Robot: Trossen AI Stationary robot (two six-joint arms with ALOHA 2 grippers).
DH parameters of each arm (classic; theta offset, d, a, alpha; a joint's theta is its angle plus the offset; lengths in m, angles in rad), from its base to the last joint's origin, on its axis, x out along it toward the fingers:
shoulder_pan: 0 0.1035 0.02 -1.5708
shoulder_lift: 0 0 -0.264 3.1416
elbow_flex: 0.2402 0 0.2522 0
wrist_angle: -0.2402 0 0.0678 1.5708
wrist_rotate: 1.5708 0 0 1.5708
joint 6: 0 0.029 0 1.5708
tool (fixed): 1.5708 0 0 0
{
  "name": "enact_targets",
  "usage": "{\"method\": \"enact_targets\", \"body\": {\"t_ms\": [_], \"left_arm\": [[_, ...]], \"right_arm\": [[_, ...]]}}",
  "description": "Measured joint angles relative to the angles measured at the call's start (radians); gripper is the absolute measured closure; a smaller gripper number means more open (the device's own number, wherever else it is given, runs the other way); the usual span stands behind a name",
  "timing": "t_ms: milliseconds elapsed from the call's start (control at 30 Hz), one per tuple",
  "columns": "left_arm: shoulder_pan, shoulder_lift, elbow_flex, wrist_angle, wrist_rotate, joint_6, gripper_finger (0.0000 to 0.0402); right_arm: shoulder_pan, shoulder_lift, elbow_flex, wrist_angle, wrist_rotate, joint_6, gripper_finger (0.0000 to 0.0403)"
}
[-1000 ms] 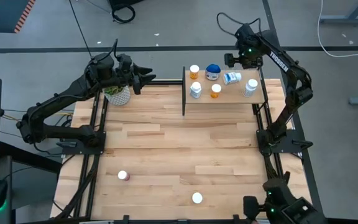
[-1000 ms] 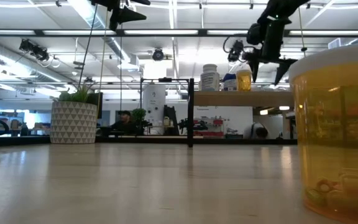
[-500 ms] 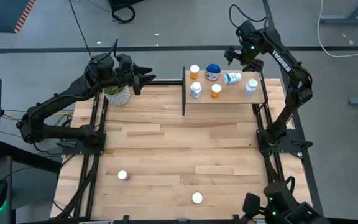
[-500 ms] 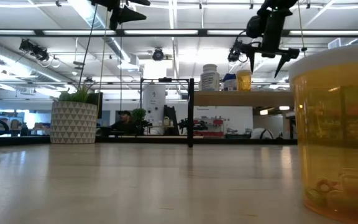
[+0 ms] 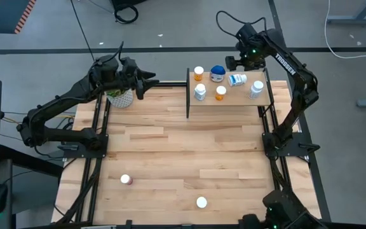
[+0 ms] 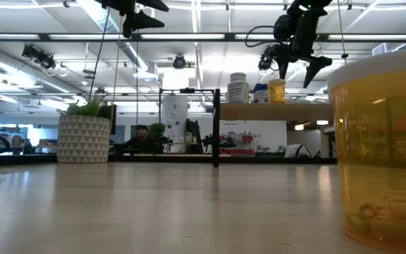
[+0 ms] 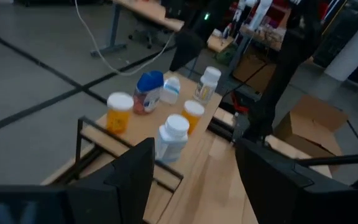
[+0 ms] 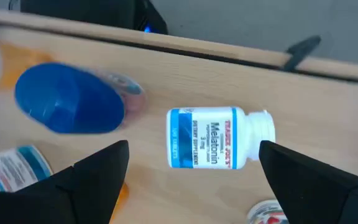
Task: Pick and place medicine bottles onto shelf by color
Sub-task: Put the pink pill bottle on the shelf
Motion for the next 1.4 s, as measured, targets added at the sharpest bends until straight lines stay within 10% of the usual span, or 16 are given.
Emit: {"method": "enact_targets", "body": {"t_ms": [600,1133,1400], "left_arm": [[-0.016,0.033,-0.001,-0.073,-0.051,-0.017,0.0170],[-0.143,0.027,0.000,-0.047,-0.107,-0.223,0.0172],[-0.277,0.027,0.000,-0.335,0.031,-0.218,0.0178]], "right_arm": [[0.077,-0.016,0.077,-0.154,-0.025,-0.506,0.0034],[0.465,-0.227,0.078,-0.156,-0.122,-0.261,0.0034],[0.763,-0.228,0.078,-0.156,0.042,0.097,0.0034]]}}
